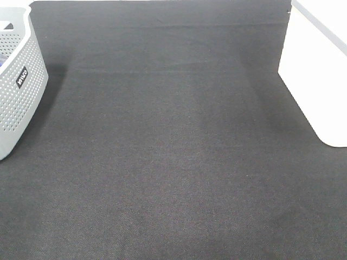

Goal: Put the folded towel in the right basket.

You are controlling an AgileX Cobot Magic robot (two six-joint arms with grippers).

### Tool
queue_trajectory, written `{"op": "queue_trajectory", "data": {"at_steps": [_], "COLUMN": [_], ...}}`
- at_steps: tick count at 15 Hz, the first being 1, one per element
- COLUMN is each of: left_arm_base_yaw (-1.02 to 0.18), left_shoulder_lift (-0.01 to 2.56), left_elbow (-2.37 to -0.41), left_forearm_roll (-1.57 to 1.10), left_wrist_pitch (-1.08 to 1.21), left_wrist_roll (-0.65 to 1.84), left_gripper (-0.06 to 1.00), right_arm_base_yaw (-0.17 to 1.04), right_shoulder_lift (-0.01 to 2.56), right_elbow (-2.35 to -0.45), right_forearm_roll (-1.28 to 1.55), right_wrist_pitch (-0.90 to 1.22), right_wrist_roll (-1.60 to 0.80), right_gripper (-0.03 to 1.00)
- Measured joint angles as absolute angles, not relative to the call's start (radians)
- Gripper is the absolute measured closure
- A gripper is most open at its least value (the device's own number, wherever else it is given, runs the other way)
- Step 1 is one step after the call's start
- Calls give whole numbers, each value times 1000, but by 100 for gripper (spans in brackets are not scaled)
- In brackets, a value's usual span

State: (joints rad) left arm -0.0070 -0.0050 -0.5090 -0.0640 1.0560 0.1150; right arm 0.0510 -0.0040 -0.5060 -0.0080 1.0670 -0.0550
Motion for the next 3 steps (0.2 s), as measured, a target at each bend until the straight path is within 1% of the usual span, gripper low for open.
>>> {"op": "queue_trajectory", "data": {"at_steps": [3], "left_arm_base_yaw": [-7], "left_shoulder_lift": [-5], "left_elbow": [-509], "left_forearm_roll": [-64], "left_wrist_pitch": [1056], "left_wrist_roll": [115], "left_gripper": [7], "right_arm_base_yaw": [51], "right_shoulder_lift": [-4], "right_elbow": [-506], "right_forearm_roll": [-8], "right_wrist_pitch": [1067], "right_wrist_roll": [-55], "right_gripper": [19]}}
